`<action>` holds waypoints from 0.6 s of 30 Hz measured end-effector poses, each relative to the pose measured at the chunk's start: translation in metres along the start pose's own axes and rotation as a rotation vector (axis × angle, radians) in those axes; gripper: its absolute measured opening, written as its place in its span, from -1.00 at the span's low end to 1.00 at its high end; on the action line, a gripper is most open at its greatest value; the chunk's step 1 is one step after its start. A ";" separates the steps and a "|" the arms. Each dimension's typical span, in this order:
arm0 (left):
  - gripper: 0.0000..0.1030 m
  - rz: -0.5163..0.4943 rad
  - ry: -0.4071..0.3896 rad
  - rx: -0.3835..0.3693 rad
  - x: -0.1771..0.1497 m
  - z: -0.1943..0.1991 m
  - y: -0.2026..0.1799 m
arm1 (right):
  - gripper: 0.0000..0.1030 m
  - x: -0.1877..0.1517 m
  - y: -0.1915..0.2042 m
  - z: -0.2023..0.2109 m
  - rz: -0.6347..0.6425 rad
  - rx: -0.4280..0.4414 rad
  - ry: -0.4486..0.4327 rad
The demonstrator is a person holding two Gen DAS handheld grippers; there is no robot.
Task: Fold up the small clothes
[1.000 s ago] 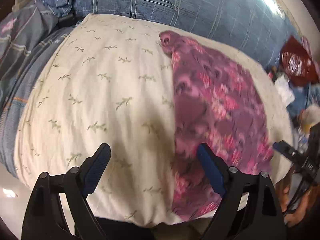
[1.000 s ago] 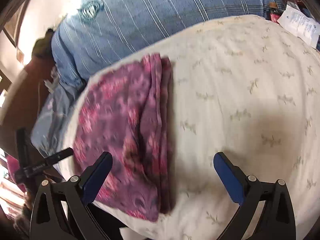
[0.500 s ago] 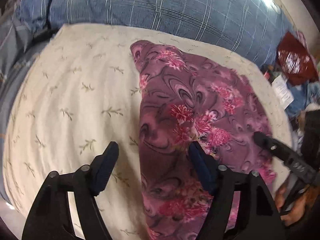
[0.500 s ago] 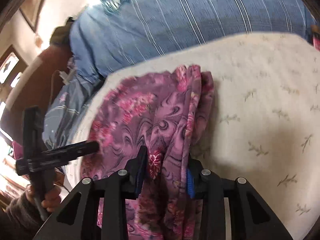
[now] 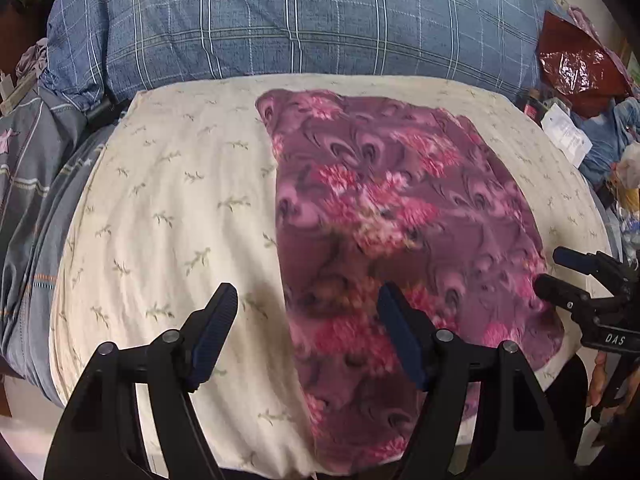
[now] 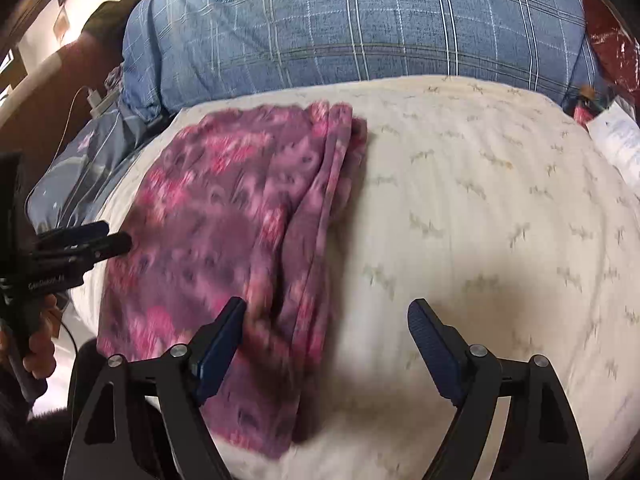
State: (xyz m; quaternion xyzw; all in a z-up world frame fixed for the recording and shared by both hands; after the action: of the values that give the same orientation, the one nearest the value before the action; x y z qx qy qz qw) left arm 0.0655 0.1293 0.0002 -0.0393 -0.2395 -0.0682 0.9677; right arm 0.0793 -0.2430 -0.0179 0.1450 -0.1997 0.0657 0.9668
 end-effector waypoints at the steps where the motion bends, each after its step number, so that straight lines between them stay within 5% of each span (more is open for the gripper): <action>1: 0.42 0.003 0.003 0.000 -0.003 0.001 0.001 | 0.62 -0.004 0.002 0.002 -0.002 -0.010 0.007; 10: 0.58 -0.029 -0.110 0.199 -0.036 0.032 -0.001 | 0.83 -0.033 0.026 0.041 0.048 -0.102 -0.057; 18: 0.60 -0.017 -0.166 0.261 -0.046 0.052 0.009 | 0.89 -0.034 0.029 0.051 0.024 -0.183 -0.031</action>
State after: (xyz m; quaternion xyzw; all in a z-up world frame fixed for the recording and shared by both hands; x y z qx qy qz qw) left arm 0.0028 0.1491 0.0245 0.0833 -0.3258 -0.0414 0.9408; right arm 0.0245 -0.2331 0.0208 0.0548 -0.2215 0.0566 0.9720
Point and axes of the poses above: each gripper's, at about its wrist camera, not at the fingertips, and z roughly against the way its jaws point, y to its left, x to its top, the point moved 1 cm from there along -z, roughly the way its jaws point, and after that the axes turned 4 degrees about y, right-handed, at the moved point
